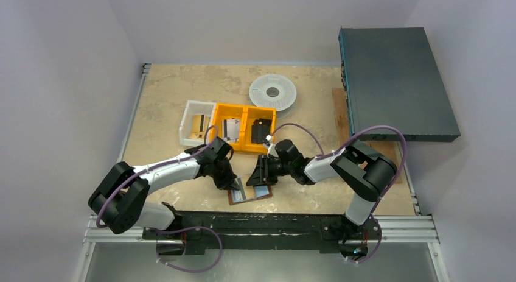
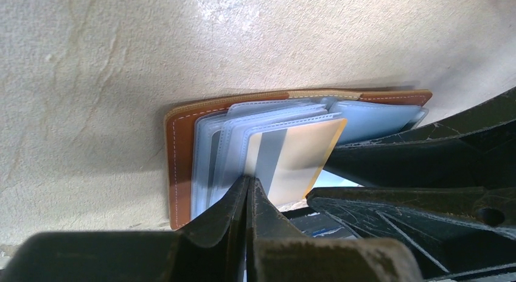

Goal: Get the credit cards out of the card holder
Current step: Remove the credit card from the card holder.

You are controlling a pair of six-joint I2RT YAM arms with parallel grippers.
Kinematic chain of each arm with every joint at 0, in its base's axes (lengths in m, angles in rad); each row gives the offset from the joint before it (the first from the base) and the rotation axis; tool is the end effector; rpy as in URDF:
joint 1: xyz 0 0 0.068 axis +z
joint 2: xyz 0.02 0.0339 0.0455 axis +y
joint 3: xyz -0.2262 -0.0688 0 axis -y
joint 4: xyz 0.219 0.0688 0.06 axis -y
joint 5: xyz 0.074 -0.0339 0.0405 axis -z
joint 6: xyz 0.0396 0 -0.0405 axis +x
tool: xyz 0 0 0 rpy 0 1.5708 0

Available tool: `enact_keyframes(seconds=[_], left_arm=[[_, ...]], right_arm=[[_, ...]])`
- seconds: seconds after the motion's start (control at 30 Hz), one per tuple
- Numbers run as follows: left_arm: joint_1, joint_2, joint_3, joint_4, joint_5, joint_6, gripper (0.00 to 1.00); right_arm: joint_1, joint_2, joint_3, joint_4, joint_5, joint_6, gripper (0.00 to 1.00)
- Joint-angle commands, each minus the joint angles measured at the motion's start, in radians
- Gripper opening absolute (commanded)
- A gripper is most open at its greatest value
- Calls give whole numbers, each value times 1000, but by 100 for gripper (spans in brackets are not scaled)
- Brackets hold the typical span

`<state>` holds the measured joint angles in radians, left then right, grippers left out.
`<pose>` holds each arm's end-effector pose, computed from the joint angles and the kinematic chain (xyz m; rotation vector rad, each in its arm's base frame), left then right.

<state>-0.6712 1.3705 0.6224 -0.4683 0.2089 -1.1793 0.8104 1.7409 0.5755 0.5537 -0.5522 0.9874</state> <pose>0.1636 -0.1404 0.1244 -0.7065 2.9474 -0.6246 0.1834 0.2230 0.0970 -0.1484 2.5657 1.4833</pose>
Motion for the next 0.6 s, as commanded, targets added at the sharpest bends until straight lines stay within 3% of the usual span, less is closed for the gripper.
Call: enact_keyframes(seconds=[0.0,0.57], left_arm=[[-2,41,-67,-93,-184,7,0],[-1,38,-77,-107,-204,11,0]], right_arm=[[-10,-26,-11,13,7,6,31],[-9,-65,-27,8,42,23,15]])
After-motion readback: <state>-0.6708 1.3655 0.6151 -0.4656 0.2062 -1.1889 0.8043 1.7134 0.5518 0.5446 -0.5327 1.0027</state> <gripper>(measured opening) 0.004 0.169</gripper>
